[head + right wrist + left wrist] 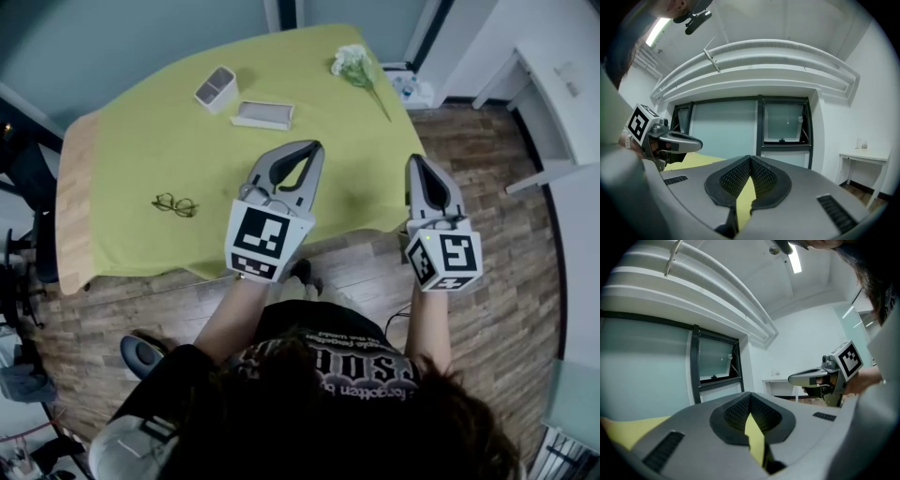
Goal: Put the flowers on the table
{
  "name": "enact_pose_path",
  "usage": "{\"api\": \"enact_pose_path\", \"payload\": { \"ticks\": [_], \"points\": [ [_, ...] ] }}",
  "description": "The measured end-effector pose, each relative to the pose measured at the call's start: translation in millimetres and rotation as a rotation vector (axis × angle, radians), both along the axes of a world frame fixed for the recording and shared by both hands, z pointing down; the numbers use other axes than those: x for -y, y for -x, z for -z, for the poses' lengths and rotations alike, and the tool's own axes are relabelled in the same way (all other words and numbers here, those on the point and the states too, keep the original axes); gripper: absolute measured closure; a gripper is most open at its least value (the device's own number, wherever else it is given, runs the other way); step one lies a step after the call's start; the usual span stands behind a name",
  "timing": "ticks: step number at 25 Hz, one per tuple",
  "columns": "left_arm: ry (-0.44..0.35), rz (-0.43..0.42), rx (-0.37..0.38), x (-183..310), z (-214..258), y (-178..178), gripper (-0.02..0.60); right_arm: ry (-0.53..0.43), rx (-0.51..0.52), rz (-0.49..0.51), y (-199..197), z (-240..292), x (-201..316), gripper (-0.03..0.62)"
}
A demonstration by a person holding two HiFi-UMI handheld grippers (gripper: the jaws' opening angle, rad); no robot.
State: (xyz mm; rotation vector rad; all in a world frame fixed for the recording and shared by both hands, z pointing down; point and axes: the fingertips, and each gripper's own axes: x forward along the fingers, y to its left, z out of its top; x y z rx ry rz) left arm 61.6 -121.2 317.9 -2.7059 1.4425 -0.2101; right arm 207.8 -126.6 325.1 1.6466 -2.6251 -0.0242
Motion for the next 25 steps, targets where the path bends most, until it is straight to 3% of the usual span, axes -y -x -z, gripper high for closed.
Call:
{"api": "enact_pose_path", "payload": {
  "ticks": [25],
  "points": [
    [-0.018, -0.017, -0.016, 6.5, 9.5, -7.1, 0.578, -0.025, -0.021, -0.032, -6.2, 7.5, 3.1, 0.565]
  ]
}}
